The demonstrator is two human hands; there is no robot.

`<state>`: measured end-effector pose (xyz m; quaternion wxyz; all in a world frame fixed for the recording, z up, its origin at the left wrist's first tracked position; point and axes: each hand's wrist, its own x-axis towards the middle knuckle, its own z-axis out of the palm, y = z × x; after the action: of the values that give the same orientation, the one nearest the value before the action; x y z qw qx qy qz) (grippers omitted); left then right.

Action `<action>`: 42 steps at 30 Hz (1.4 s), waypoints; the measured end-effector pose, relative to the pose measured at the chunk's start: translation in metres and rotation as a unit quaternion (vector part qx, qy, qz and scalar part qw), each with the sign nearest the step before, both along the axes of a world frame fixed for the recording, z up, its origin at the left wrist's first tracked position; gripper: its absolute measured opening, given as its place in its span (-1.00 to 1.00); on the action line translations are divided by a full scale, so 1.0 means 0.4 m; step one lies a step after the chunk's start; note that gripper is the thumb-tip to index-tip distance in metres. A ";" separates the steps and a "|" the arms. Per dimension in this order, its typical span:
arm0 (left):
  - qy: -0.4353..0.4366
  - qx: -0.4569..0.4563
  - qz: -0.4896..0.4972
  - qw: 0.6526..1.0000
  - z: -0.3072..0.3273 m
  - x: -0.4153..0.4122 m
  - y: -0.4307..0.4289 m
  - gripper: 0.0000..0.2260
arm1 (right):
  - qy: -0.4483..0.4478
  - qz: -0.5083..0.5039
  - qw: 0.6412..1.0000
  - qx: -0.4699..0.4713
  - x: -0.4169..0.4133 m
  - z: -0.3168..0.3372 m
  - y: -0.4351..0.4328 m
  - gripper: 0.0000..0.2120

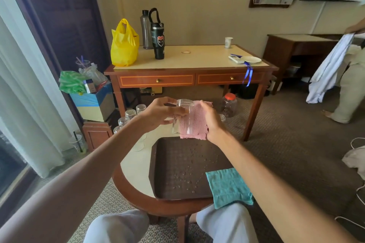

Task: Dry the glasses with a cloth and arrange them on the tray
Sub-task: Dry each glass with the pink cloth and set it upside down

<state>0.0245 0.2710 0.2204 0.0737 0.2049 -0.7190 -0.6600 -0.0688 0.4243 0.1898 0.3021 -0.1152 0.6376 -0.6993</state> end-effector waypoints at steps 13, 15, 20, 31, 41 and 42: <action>0.003 0.022 0.017 1.000 -0.060 0.014 0.060 -0.44 | -0.149 0.025 0.979 -0.139 0.021 -0.012 -0.013 -0.10; 0.017 0.022 0.012 1.000 -0.065 0.016 0.062 -0.60 | -0.151 0.028 0.978 -0.144 0.023 -0.008 -0.017 -0.09; 0.028 0.043 0.066 0.997 -0.061 0.005 0.073 -0.38 | -0.172 0.031 0.969 -0.177 0.013 -0.024 -0.030 -0.11; 0.015 0.131 0.126 0.983 -0.063 0.010 0.067 -0.59 | -0.163 0.046 0.976 -0.138 -0.012 -0.060 -0.040 -0.54; 0.052 0.028 0.140 0.988 -0.063 0.011 0.056 -0.68 | -0.106 0.036 0.982 -0.149 -0.013 -0.066 -0.038 -0.54; 0.049 0.030 0.138 0.989 -0.061 0.014 0.056 -0.68 | -0.091 0.033 0.985 -0.144 -0.015 -0.071 -0.038 -0.53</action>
<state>0.0301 0.2932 0.1958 0.1927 0.2714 -0.6595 -0.6740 -0.0748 0.4092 0.1615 0.3620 -0.1148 0.4957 -0.7811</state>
